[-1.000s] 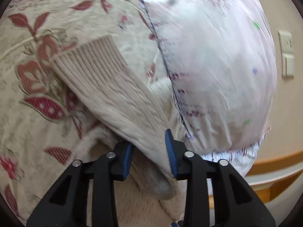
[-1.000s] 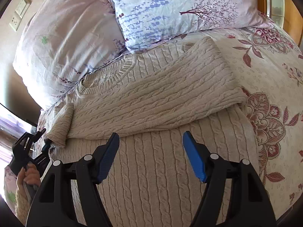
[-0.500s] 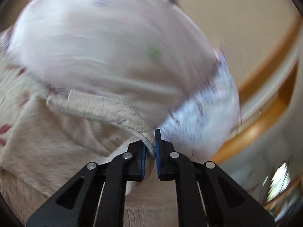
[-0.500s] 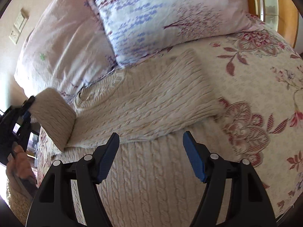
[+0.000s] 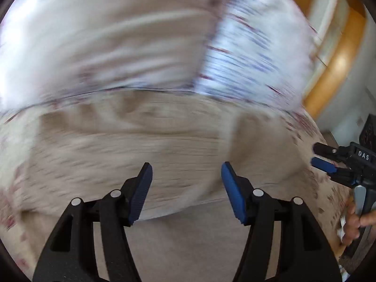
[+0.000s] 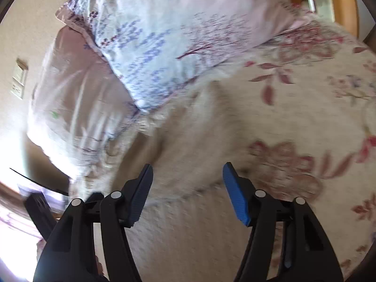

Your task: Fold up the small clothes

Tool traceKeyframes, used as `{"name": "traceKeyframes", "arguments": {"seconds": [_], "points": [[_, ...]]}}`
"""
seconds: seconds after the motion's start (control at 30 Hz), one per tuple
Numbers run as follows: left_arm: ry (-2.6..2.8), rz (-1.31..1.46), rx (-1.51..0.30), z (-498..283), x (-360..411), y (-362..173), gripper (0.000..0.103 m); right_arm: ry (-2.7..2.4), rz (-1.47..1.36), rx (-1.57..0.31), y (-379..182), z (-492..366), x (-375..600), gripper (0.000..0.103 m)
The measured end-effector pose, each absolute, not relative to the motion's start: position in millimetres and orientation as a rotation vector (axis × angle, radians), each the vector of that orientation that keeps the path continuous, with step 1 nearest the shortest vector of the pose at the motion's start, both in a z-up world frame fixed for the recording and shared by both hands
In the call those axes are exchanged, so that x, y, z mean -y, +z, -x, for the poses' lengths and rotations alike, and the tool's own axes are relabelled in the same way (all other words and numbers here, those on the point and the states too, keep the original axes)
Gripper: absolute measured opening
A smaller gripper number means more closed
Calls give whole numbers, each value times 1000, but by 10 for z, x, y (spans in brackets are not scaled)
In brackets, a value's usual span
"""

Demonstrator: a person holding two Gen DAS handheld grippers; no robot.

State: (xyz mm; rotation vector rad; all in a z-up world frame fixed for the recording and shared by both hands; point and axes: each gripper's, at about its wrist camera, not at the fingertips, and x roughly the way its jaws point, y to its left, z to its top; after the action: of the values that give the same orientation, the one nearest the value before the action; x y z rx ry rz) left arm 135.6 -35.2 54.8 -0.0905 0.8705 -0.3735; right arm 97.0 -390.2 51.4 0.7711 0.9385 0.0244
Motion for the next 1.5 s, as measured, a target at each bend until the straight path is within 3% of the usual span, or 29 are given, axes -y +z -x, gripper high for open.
{"name": "traceKeyframes", "arguments": {"seconds": [0.27, 0.47, 0.6, 0.67, 0.93, 1.17, 1.2, 1.3, 1.5], "points": [[-34, 177, -894, -1213, -958, 487, 61, 175, -779, -1008, 582, -1638, 3333, 63], [22, 170, -968, -1260, -1165, 326, 61, 154, -601, -1116, 563, -2163, 2715, 60], [41, 145, -990, -1298, -1103, 252, 61, 48, -520, -1214, 379, -2239, 2623, 17], [41, 139, -987, -1320, -1073, 247, 61, 33, -524, -1196, 409, -2196, 2670, 8], [17, 144, -1005, -1347, -1097, 255, 61, 107, -623, -878, 997, -1608, 3069, 8], [14, 155, -1036, -1333, -1127, 202, 61, -21, -779, -1107, 178, -1237, 3361, 9], [15, 163, -1039, -1334, -1142, 204, 61, -23, -819, -1088, 168, -1194, 3437, 13], [19, 190, -1041, -1316, -1192, 200, 61, -35, -840, -1042, 240, -1195, 3562, 39], [31, 190, -1040, -1243, -1235, 207, 61, -30, -881, -1057, 161, -1255, 3644, 39]]}}
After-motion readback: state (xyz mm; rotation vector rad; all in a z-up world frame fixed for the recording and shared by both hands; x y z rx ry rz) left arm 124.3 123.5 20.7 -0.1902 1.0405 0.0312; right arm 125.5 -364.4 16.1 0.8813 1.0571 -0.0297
